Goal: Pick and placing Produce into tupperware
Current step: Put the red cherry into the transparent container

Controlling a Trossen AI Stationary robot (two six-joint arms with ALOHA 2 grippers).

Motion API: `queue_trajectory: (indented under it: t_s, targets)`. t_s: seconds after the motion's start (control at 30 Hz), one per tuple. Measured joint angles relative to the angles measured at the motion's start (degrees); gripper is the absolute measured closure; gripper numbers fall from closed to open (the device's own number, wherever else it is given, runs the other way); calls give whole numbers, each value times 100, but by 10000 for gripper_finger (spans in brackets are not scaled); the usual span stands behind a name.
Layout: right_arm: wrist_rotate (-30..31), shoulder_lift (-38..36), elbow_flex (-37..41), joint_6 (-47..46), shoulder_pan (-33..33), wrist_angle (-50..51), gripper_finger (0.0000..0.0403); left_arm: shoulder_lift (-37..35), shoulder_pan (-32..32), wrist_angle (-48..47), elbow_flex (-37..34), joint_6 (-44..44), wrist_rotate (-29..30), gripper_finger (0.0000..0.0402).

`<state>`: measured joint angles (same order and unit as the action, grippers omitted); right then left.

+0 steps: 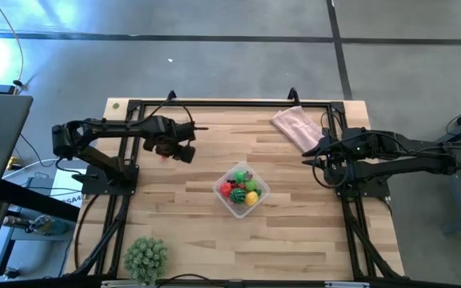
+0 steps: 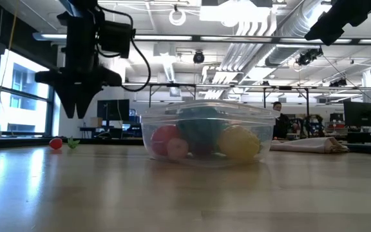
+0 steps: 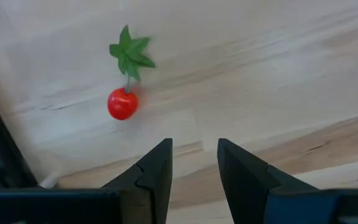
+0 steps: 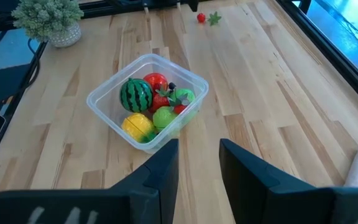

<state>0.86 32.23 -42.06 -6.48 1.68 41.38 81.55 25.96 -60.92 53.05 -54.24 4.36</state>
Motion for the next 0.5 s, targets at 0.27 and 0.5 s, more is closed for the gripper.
queue_trajectory:
  t_s: [0.27,0.5]
  targets:
    - [-2,0,1,-7,0,-2,297,-354,254,-72,-226,23,325,284]
    - [0,0,0,0,0,0,297,-781,704,199,-867,86,129,284]
